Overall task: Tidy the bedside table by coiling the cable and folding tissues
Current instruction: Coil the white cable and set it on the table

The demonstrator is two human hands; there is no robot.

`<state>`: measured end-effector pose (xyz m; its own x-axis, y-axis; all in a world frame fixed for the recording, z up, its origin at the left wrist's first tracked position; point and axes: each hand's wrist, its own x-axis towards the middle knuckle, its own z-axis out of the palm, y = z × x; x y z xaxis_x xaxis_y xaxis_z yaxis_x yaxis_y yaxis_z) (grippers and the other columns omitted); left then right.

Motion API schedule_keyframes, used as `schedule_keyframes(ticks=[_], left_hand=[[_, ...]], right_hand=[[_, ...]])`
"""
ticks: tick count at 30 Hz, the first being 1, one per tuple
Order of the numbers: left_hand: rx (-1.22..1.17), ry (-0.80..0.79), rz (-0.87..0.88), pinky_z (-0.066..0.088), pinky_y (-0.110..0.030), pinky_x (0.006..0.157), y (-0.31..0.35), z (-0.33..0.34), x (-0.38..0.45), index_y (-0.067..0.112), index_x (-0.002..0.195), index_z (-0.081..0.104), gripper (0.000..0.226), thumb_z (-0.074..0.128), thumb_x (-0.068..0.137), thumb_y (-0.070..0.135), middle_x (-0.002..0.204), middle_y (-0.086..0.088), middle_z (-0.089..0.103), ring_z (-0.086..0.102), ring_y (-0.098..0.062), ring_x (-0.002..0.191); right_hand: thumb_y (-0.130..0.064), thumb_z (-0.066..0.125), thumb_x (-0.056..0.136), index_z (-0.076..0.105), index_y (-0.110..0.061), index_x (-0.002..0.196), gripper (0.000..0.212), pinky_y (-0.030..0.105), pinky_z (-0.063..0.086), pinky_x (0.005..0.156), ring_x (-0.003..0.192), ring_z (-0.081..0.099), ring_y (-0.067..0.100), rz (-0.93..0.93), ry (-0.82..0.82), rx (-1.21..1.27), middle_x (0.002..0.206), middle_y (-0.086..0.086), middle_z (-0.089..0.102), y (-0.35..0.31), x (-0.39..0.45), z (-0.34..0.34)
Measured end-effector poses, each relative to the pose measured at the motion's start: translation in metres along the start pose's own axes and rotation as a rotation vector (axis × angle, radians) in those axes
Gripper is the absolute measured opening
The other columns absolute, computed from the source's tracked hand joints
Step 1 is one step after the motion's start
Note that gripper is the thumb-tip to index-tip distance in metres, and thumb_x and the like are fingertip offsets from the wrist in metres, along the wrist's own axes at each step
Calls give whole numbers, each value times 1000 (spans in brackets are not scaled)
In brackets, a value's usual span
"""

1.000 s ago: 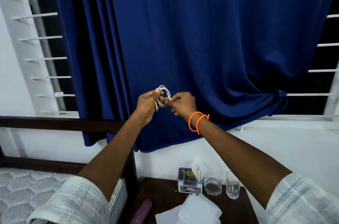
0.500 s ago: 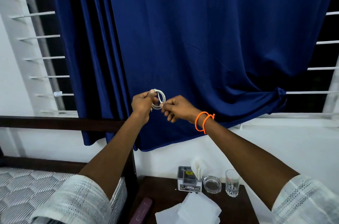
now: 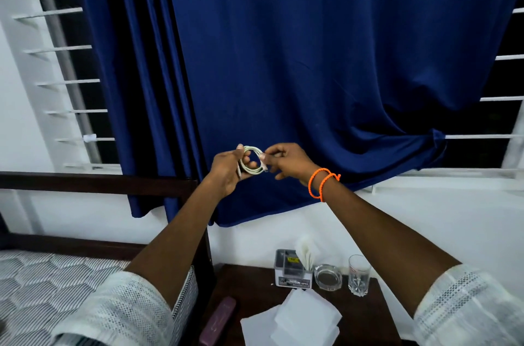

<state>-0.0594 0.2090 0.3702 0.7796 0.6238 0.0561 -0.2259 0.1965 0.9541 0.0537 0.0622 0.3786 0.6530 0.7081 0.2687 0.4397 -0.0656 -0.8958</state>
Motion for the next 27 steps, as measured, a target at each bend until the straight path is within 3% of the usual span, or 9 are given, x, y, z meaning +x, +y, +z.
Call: schedule_keyframes(ticks=[4,8,16,21,23,27], left_hand=[[-13,-84,-70,63,-46,77,-11,0,-1,2,96,68,33,51,108,28,71,-3,60,66,-17,62],[25,-58,-100,64,-44,72,-26,-4,-1,2,96,70,36,51,107,30,72,-5,64,69,-18,64],[92,62,-212,63,-45,74,-63,-27,-2,4,111,71,36,52,107,34,87,-9,75,74,-27,85],[57,102,-258,61,-46,73,-90,-41,-6,4,118,65,35,48,108,32,95,-15,72,72,-31,90],[25,141,-276,61,-46,71,-101,-46,-7,3,119,63,34,46,109,31,103,-19,70,70,-32,91],[-19,217,-308,58,-49,73,-122,-57,-9,0,118,60,29,42,110,23,98,-21,68,69,-32,81]], right_hand=[[-18,81,84,69,-4,107,29,32,59,61,68,66,18,125,25,206,81,10,70,8,1,10],[-6,79,83,69,-8,91,13,33,59,59,62,65,21,172,83,317,76,12,67,23,-1,26],[-5,84,78,70,-12,79,15,37,62,62,68,70,26,259,199,249,80,15,73,53,-4,53],[0,81,80,65,-10,80,18,48,64,73,71,68,29,309,183,297,81,16,68,71,-10,75],[3,80,79,63,-9,80,20,46,64,69,70,67,28,335,185,324,83,16,66,78,-13,85],[3,80,79,58,-11,80,26,34,60,54,64,66,24,382,197,337,83,14,64,96,-19,101]])
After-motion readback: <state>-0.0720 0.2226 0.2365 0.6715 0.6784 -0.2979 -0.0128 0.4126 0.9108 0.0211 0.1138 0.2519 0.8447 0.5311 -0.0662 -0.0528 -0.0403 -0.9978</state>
